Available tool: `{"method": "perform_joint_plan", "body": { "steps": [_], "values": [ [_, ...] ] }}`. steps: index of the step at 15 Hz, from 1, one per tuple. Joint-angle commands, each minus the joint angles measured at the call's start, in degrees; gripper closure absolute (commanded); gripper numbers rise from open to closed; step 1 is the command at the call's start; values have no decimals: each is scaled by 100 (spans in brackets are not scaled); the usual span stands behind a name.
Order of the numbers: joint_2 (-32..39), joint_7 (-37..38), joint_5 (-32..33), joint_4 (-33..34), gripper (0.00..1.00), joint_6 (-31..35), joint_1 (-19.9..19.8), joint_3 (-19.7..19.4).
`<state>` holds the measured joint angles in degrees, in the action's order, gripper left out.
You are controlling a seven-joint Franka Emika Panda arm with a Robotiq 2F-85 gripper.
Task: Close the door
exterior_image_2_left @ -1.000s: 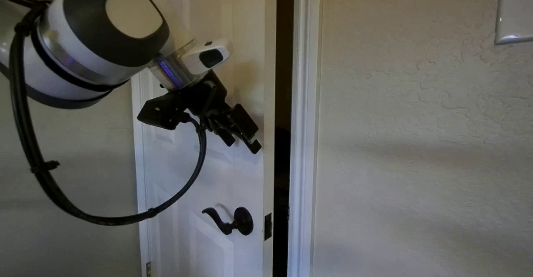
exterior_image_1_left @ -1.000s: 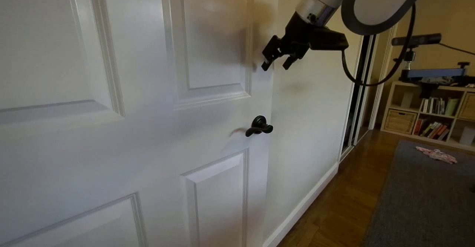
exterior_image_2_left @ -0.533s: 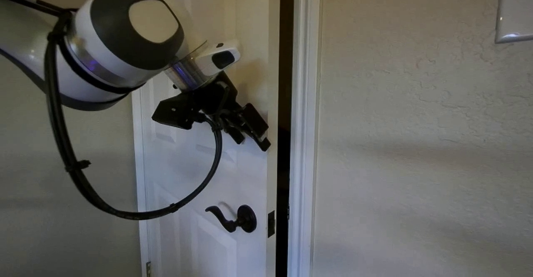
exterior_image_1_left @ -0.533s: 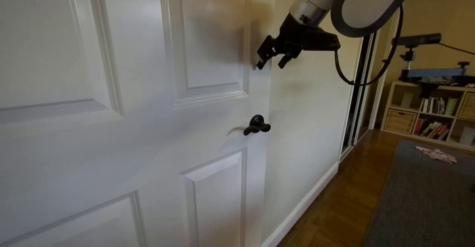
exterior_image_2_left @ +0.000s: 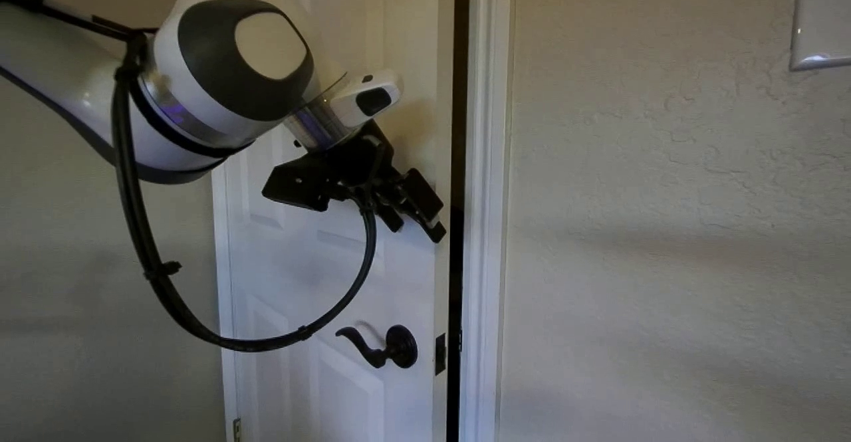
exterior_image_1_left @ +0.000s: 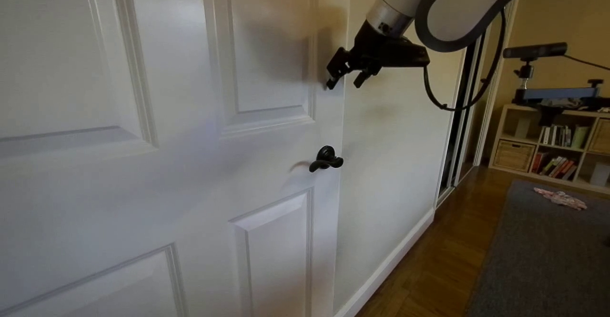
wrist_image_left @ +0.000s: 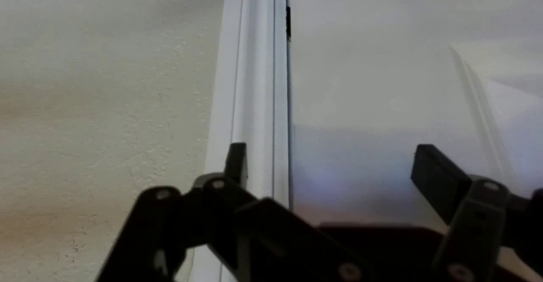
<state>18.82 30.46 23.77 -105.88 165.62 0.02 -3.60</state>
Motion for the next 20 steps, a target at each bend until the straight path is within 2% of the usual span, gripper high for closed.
{"method": "perform_joint_plan", "body": {
  "steps": [1, 20],
  "values": [
    [162, 165, 52, 237, 0, -43, 61, -98],
    [836, 36, -68, 1079, 0, -109, 21, 17]
  ]
}}
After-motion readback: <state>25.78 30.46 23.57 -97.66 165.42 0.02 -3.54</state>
